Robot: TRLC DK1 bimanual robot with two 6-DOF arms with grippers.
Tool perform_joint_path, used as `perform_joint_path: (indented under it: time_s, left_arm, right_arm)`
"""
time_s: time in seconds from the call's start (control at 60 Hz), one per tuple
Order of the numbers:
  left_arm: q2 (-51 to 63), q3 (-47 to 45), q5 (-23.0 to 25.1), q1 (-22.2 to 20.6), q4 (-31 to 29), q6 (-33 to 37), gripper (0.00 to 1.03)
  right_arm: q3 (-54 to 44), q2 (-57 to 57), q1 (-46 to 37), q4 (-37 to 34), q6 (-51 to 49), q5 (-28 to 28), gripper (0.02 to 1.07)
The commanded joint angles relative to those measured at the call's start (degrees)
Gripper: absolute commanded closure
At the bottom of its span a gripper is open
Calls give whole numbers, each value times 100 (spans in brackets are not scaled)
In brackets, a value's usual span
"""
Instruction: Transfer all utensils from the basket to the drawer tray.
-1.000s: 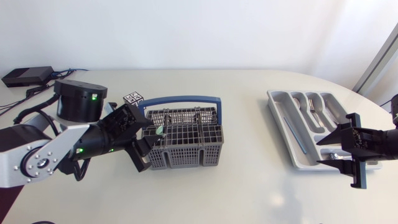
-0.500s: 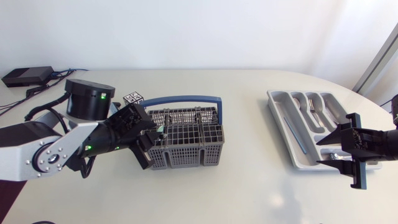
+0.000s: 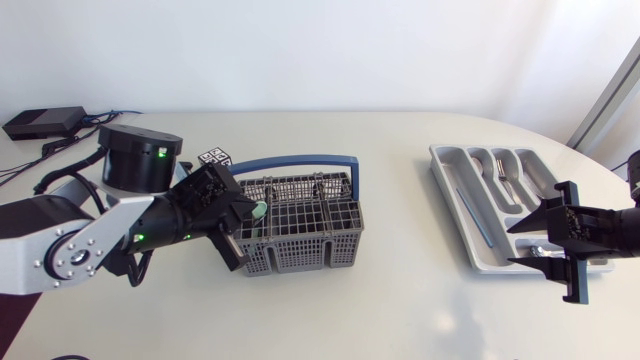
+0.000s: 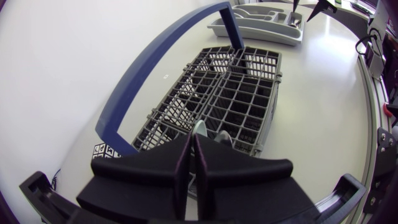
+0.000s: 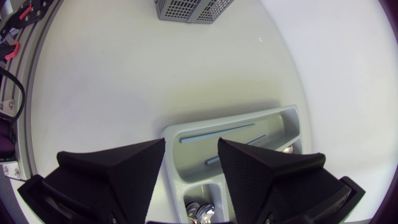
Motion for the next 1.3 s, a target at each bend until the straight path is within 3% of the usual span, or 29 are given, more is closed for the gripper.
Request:
perform_joint_path:
  time_s: [0.0, 0.217, 0.433, 0.533, 0.667, 0.85, 1.1, 1.283]
  left_arm:
    - [-190, 142, 27, -45, -40, -127, 100]
    - [-577, 37, 36, -10, 65, -189, 100]
    - [-797, -526, 36, 61, 1032, -347, 100]
    - [-902, -640, 27, 69, 1208, -444, 100]
    - [-1157, -710, -184, 17, 1199, -523, 100]
    - [-1544, -658, -1071, -326, 927, -505, 100]
    - [-1895, -306, -1555, -590, 294, -751, 100]
    - [-2036, -236, -1801, -809, 311, -918, 100]
  right_arm:
    - [-142, -80, 54, -8, 125, -55, 44]
    - [-168, -177, 142, -61, 204, -55, 44]
    - [-221, -291, 247, -70, 310, -55, 44]
    - [-229, -335, 335, -79, 468, -55, 44]
    - [-221, -396, 432, -88, 679, -55, 44]
    - [-168, -572, 616, -88, 1030, -55, 44]
    - [-133, -932, 1196, -79, 1804, -55, 44]
    - [-142, -1556, 1750, 9, 2639, -55, 44]
